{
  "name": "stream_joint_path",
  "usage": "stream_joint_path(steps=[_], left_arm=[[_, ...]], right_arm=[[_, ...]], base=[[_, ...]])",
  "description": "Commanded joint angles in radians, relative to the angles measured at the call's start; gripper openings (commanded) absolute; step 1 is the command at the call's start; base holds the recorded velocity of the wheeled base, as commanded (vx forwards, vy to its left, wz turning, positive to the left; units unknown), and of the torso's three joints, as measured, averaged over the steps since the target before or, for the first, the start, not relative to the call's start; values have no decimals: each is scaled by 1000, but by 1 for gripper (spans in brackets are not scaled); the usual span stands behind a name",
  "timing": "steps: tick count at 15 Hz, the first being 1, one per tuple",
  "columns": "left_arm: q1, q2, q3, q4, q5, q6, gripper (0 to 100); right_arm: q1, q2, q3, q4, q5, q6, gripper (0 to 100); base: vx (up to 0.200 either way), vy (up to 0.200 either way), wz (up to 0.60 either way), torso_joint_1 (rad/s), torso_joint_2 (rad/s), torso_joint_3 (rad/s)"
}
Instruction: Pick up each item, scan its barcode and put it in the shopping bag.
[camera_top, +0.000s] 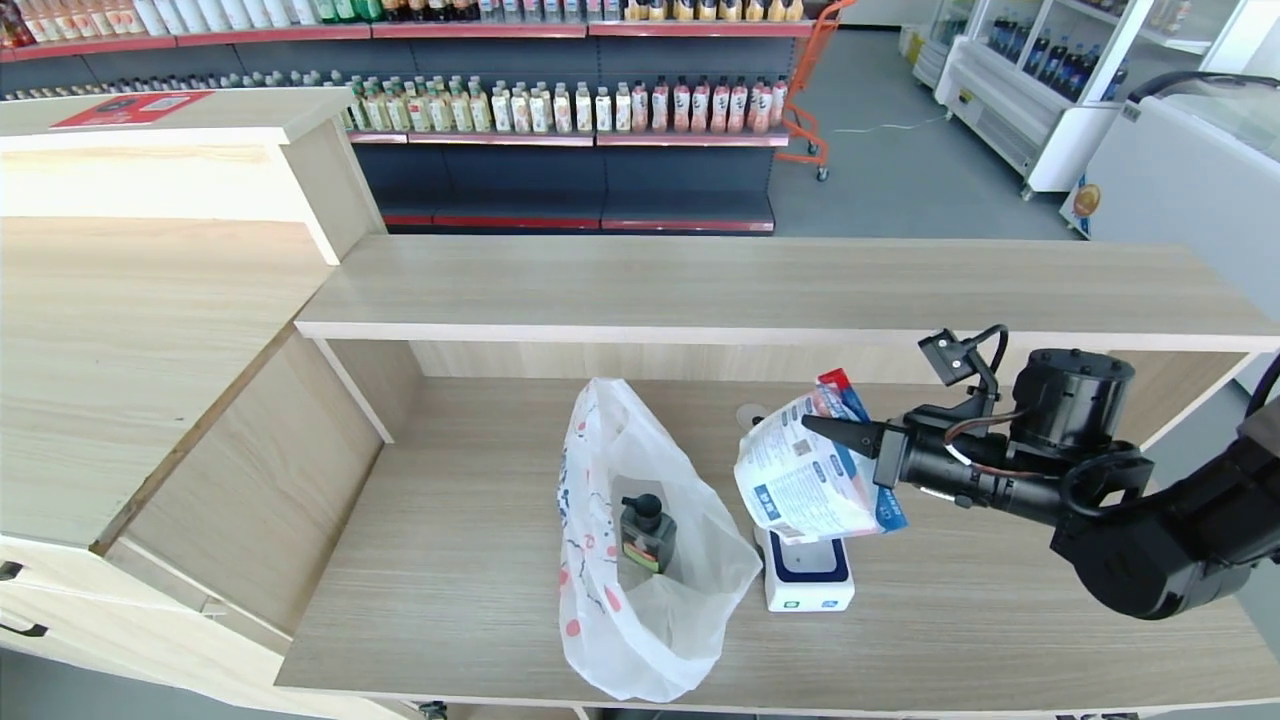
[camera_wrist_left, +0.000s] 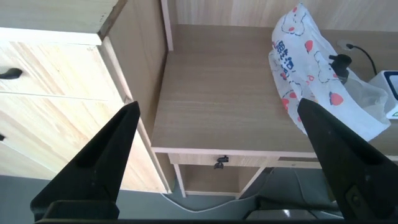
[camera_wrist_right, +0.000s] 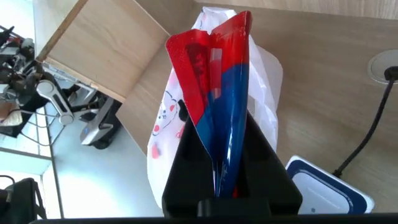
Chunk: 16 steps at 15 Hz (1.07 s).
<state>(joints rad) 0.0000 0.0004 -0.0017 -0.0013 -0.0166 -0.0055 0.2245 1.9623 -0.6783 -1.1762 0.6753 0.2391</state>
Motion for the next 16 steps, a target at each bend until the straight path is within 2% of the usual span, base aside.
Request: stream_joint_path(steps=[1,4,8,13,16], left_arm=[[0,0,0,0,0,-1,100],[0,0,0,0,0,-1,100],[0,0,0,0,0,-1,100],[0,0,0,0,0,-1,100],[0,0,0,0,0,-1,100]], right_arm=[[4,33,-14,-2,0,-4,0],[12,95,-17,-5,0,-58,0],[23,158,-29,3,9,-58,0],[73,305,-207,4,52,-75,0],[93,405,-339,72,52,-193,0]], base=[[0,0,0,0,0,0],[0,0,0,0,0,0],[0,0,0,0,0,0],[0,0,0,0,0,0],[0,0,0,0,0,0]])
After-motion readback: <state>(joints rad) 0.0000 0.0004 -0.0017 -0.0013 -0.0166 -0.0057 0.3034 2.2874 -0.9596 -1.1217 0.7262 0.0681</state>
